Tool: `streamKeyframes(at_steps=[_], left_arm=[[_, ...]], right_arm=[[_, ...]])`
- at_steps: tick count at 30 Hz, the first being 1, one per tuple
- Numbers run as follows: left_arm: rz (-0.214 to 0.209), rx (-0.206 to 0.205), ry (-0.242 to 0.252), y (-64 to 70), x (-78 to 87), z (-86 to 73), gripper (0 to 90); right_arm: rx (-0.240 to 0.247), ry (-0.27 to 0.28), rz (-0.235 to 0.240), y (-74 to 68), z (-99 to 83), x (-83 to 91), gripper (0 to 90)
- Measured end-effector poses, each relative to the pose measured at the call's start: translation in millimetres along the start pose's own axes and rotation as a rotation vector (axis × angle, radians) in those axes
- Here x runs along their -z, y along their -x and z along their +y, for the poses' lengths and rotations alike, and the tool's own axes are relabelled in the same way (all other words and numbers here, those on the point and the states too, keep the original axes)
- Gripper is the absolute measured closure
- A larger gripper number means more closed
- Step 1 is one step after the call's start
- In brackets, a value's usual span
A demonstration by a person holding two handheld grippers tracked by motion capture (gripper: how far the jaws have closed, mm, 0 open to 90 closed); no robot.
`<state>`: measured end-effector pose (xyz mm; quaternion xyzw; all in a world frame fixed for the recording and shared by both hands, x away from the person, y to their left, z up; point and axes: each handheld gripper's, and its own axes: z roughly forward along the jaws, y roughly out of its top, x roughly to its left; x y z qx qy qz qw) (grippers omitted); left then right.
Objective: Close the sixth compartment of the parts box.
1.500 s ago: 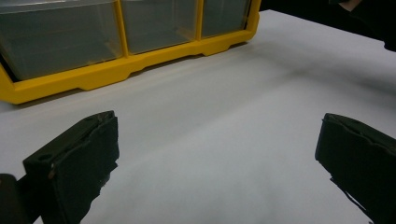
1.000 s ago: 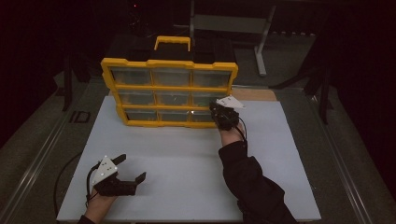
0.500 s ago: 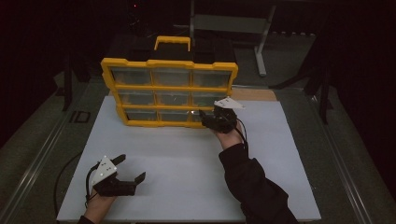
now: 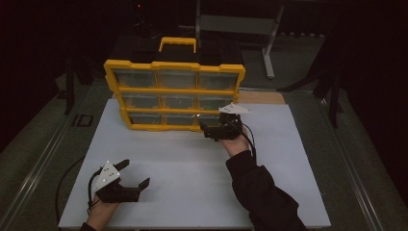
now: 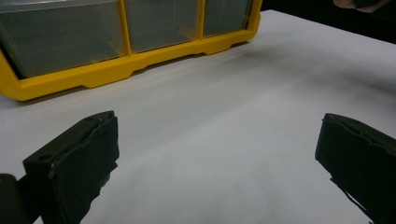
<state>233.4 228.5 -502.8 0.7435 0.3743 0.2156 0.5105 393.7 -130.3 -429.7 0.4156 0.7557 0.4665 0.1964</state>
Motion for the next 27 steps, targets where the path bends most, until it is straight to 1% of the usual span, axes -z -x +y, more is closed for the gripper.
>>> streamKeyframes(at_steps=[2,3,7,10,14,16,21,23,27], left_arm=[[0.0,-0.001,0.001,0.1,0.1,0.1,0.0],[0.0,-0.002,0.0,0.2,0.1,0.1,0.0],[-0.001,-0.002,0.0,0.2,0.1,0.0,0.0],[-0.001,-0.001,0.0,0.1,0.1,0.1,0.0],[-0.001,-0.002,-0.002,0.1,0.2,-0.2,0.0],[0.0,-0.005,-0.002,0.2,0.7,-0.2,0.0],[0.002,-0.005,-0.001,0.3,1.1,-0.2,0.0],[0.002,-0.004,-0.001,0.5,0.9,-0.1,0.0],[0.003,-0.004,-0.003,0.3,0.7,-0.3,0.0]], right_arm=[[0.009,0.004,-0.006,-1.1,-0.4,0.8,8.5],[0.021,0.009,-0.008,-1.1,-0.7,1.0,8.5],[0.039,0.014,0.003,-1.0,-1.0,2.7,8.6],[0.041,0.018,0.009,-0.4,-1.0,4.3,8.6],[0.055,0.013,0.013,-0.9,-0.8,7.7,8.7],[0.054,0.01,0.032,-0.7,-0.7,10.1,8.7],[0.069,0.009,0.052,-1.5,-1.7,20.1,8.8],[0.07,0.012,0.075,-1.2,-2.5,24.9,8.8],[0.092,0.018,0.102,-0.2,-5.8,35.3,8.8]])
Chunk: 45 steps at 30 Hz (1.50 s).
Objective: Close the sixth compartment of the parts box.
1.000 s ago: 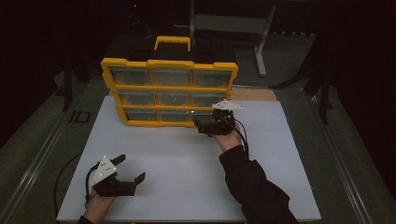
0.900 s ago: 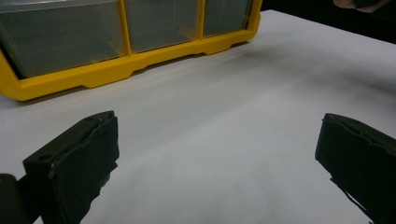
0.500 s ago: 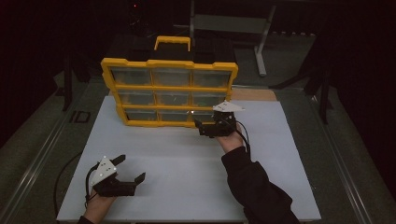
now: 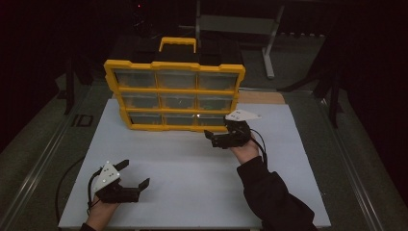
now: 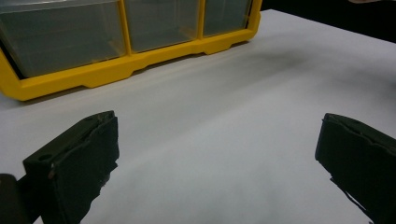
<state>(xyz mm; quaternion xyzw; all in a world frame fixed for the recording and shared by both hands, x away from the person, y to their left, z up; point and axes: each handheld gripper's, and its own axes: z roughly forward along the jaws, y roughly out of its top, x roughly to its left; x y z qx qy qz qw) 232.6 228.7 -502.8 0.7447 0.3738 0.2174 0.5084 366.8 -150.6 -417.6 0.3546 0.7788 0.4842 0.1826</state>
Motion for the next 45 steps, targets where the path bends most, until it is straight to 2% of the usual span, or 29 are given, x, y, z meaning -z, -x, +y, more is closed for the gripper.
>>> streamKeyframes(at_steps=[12,16,23,28,32,33,38,43,45], left_arm=[[0.001,0.004,0.001,-0.1,-0.4,-0.1,0.0],[0.002,0.006,0.0,-0.8,-0.5,-0.3,0.0],[0.003,0.006,-0.001,-0.7,-0.5,-0.2,0.0],[0.002,0.008,0.002,-0.8,-0.4,-0.1,0.0],[0.001,0.008,0.002,-0.8,-0.1,-0.1,0.0],[0.001,0.007,0.003,-0.7,0.0,-0.1,0.0],[0.002,0.007,0.003,-0.7,0.1,0.0,0.0],[0.001,0.004,0.003,-0.4,0.0,0.2,0.0],[0.0,0.004,0.003,-0.3,0.1,0.2,0.0]], right_arm=[[0.021,-0.003,0.07,-1.8,-19.3,30.4,8.8],[0.031,-0.015,0.085,-4.3,-31.5,38.7,8.8],[0.041,-0.006,0.119,-7.9,-55.1,52.1,8.8],[0.067,0.004,0.13,-11.3,-70.8,61.7,8.8],[0.043,0.031,0.161,-9.4,-83.0,69.0,8.8],[0.041,0.03,0.161,-9.2,-85.1,70.4,8.8],[0.087,0.026,0.146,-8.1,-99.5,77.5,8.8],[0.079,0.016,0.134,-3.9,-111.9,82.4,8.8],[0.059,0.013,0.123,-0.3,-121.2,86.5,8.8]])
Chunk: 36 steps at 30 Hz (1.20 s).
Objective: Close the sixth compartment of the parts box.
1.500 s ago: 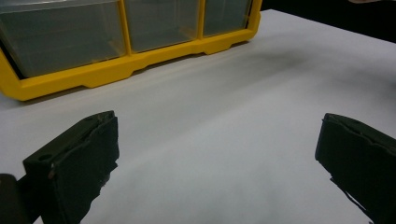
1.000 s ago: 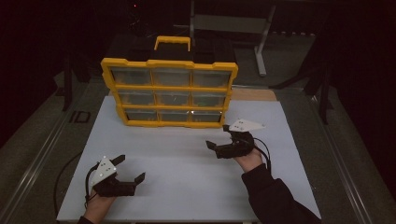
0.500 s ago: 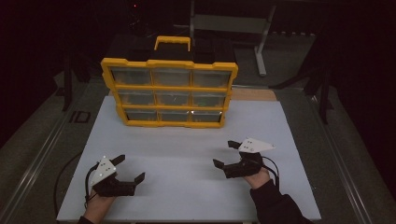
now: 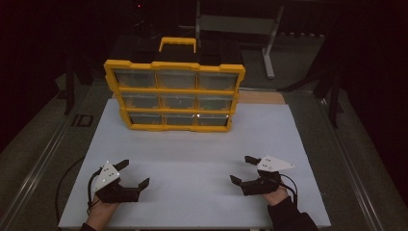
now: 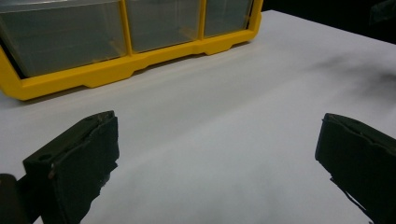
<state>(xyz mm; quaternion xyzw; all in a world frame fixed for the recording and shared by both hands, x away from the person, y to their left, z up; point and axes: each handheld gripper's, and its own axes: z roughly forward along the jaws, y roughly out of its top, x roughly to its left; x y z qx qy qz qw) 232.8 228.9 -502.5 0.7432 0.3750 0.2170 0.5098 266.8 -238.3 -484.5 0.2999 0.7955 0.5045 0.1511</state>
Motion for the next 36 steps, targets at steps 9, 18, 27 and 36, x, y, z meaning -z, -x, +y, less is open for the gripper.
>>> streamKeyframes(at_steps=[9,18,27,36], left_arm=[[-0.001,-0.002,0.001,0.1,0.2,0.0,0.0],[-0.001,-0.003,0.001,0.5,0.2,0.1,0.0],[-0.001,-0.004,0.001,0.3,0.3,0.0,0.0],[-0.007,-0.008,0.001,0.6,-0.6,0.2,0.0]], right_arm=[[0.005,-0.033,-0.073,5.8,-21.4,12.6,8.8],[-0.001,-0.081,-0.135,10.2,-36.7,19.7,8.7],[-0.01,-0.121,-0.227,17.5,-42.0,26.3,8.7],[0.023,-0.155,-0.292,17.4,-42.3,27.2,8.7]])
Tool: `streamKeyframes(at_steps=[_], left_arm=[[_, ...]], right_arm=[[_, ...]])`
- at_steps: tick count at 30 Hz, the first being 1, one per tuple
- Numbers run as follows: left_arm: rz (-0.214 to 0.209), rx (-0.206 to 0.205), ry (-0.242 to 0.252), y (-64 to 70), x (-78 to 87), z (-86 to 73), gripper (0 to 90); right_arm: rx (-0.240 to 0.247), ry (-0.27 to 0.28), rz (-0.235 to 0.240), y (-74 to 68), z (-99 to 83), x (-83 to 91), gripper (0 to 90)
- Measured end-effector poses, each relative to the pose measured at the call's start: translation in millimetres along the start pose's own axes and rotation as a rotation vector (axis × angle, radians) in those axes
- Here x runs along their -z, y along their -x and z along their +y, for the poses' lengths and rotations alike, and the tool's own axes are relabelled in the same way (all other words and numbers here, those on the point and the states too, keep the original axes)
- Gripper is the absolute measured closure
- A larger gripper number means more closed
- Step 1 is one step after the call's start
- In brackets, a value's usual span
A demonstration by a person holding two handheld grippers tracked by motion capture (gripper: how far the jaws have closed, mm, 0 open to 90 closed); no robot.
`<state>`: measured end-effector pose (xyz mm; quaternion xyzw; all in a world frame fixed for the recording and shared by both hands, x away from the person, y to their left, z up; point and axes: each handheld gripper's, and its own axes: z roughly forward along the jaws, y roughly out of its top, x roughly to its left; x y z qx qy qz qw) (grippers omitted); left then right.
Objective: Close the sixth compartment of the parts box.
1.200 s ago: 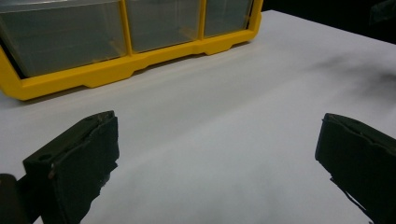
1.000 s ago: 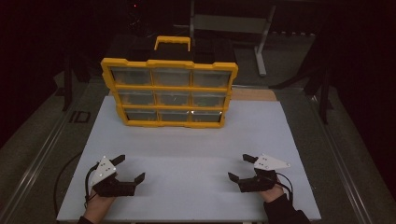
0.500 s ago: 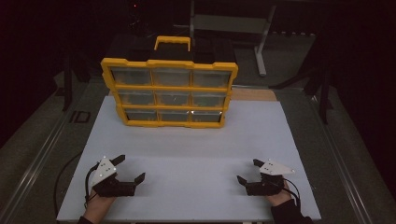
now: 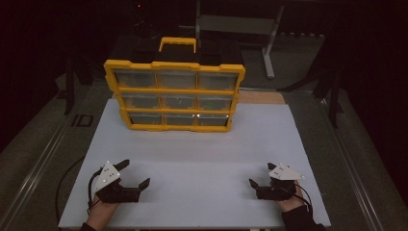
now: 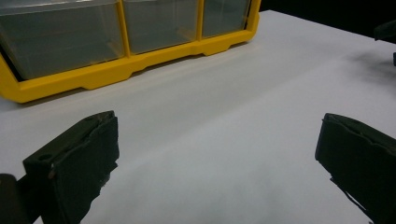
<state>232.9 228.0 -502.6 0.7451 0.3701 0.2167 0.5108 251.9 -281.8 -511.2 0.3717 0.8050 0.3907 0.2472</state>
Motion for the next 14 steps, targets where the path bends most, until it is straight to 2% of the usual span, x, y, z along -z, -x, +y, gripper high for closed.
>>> streamKeyframes(at_steps=[14], left_arm=[[-0.001,0.007,0.004,-0.1,0.3,0.4,0.0]], right_arm=[[-0.001,0.0,-0.016,-0.1,0.5,-0.2,8.7]])
